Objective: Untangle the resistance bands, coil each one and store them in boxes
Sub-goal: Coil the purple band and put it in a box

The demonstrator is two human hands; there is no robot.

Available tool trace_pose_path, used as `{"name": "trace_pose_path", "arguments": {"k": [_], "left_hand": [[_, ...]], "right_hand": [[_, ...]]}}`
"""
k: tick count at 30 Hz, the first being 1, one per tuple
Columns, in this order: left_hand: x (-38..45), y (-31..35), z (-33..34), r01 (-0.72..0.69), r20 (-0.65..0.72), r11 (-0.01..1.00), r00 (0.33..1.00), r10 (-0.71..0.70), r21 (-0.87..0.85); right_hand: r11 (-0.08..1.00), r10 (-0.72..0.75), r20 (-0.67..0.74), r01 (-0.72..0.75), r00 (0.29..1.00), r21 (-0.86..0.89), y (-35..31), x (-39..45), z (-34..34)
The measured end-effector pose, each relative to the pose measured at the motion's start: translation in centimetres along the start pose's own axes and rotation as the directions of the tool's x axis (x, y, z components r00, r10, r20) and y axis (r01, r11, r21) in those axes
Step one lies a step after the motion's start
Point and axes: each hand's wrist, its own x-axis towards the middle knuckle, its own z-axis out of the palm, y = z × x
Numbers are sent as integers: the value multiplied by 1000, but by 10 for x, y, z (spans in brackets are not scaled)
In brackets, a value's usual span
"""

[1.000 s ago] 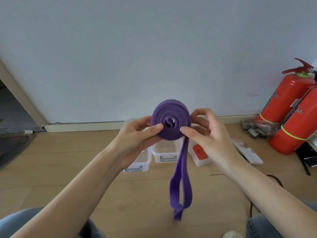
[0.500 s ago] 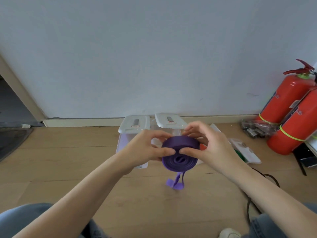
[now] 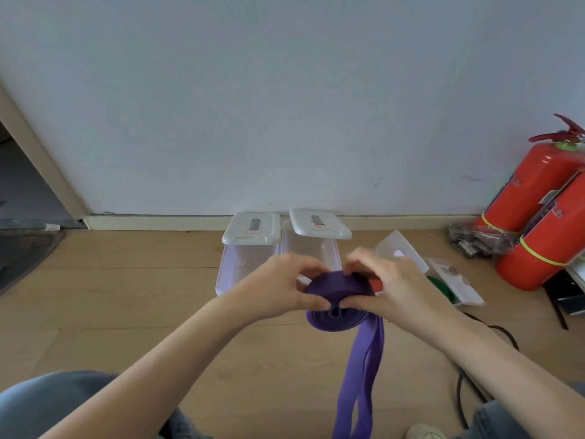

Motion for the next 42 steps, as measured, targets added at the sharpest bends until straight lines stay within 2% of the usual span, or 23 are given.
{"name": "trace_pose_path", "arguments": {"k": [3,4,6,8,9,14,16,18,19,20,21,23,24,26,27,28,30,33,35,39,42], "left_hand": [[0,1,2,-65,-87,993,993,74,104],[0,1,0,-67,-106,996,992,72,52],[-3,5,-10,-49,-139,968,990,14,-247],[-4,8,-22,-48,-178,821,982,-66,-569],[-4,9,-25,-58,-193,742,976,-97,-667],[1,14,-14,-65,-174,492,968,-179,-868],[3,16,-8,-77,-158,394,971,-179,-916],[5,16,-6,-92,-149,310,975,-164,-946],[6,15,-7,-85,-134,296,979,-152,-951],[5,15,-9,-65,-116,328,983,-139,-943],[4,14,-12,-45,-114,434,984,-134,-900],[2,9,-21,-22,-154,741,982,-111,-671],[1,8,-25,-22,-154,833,985,-77,-553],[0,8,-27,-28,-62,918,998,3,-396],[0,9,-26,-18,-23,934,1000,11,-357],[-1,10,-24,-11,-22,937,1000,4,-349],[-1,10,-24,-31,-99,895,995,-15,-444],[3,10,-32,-95,-216,695,972,-89,-713],[5,11,-30,-128,-251,585,959,-133,-801],[9,15,-15,-133,-253,457,944,-213,-880],[10,14,-8,-164,-277,390,927,-252,-906]], "right_hand": [[992,25,-55,-18,998,124,-4,2,-1],[977,60,-70,-44,996,207,-6,4,-3],[892,154,-89,-99,984,441,-7,7,-8],[761,225,-90,-118,970,637,-9,11,-13],[703,244,-106,-100,964,705,-11,13,-13],[567,351,-197,-40,916,823,-19,18,-5],[583,350,-277,23,895,812,-20,20,0],[677,299,-356,66,885,733,-23,22,7],[720,268,-378,77,886,690,-23,23,8],[752,243,-390,81,888,654,-23,23,7],[774,223,-393,83,892,627,-21,24,3],[830,151,-344,70,927,553,-17,23,-9],[873,87,-294,69,952,483,-15,22,-12],[936,-24,-188,88,982,340,-15,18,-12],[944,-32,-155,81,987,320,-15,17,-10],[935,-2,-132,49,991,352,-15,16,-8],[876,97,-87,-44,991,481,-13,16,-9],[817,182,-89,-100,979,567,-10,15,-9],[755,190,-125,-64,974,652,-12,16,-4],[652,177,-161,7,971,758,-21,18,8],[711,183,-218,24,959,703,-25,19,16]]}}
